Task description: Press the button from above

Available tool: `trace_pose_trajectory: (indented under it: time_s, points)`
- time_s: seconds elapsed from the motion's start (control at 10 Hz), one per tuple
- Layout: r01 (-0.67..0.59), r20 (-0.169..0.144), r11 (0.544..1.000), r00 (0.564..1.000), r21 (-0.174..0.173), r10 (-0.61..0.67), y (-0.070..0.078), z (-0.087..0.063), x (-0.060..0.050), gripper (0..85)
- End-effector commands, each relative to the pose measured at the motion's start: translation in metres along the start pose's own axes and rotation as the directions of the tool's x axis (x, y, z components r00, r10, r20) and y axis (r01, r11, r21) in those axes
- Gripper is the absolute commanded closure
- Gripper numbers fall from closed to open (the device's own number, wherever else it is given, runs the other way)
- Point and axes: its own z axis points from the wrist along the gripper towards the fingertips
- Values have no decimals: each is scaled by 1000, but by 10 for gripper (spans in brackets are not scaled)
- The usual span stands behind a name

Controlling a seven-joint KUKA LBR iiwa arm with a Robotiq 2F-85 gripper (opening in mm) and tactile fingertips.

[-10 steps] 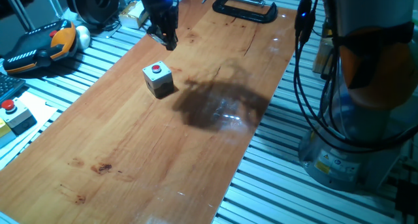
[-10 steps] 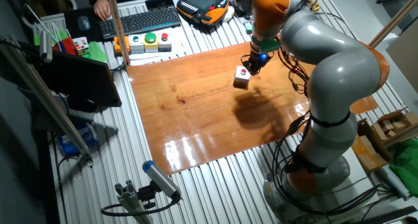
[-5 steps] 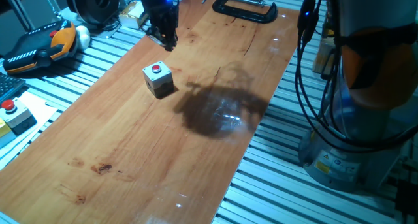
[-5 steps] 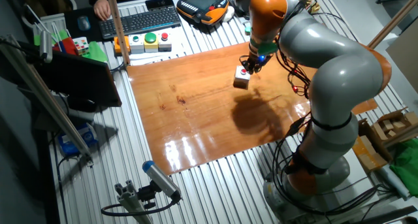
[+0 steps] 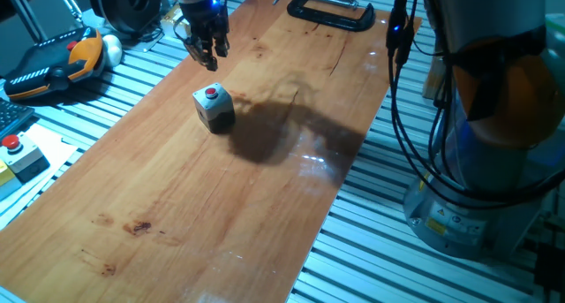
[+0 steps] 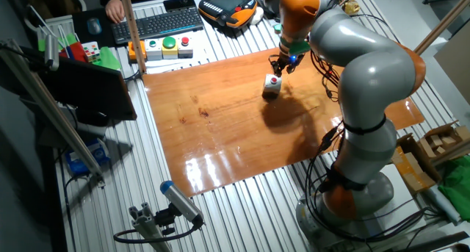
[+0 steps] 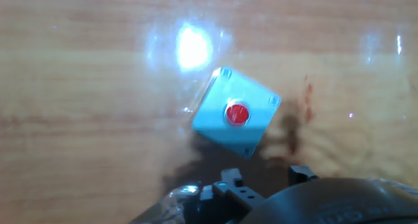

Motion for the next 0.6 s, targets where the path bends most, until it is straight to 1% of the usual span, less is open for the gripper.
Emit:
trace_pose_trajectory:
  time_s: [0.0, 0.1, 0.3, 0.5]
  points:
    - [4, 1, 1000, 1000, -2, -4, -2, 4, -3, 357]
    - [15, 1, 1000, 1000, -5, -15, -5, 11, -7, 343]
    - [29, -2, 1000, 1000, 1, -29, -6, 21, -12, 317]
    - [35, -3, 999, 999, 2, -35, -10, 34, -18, 267]
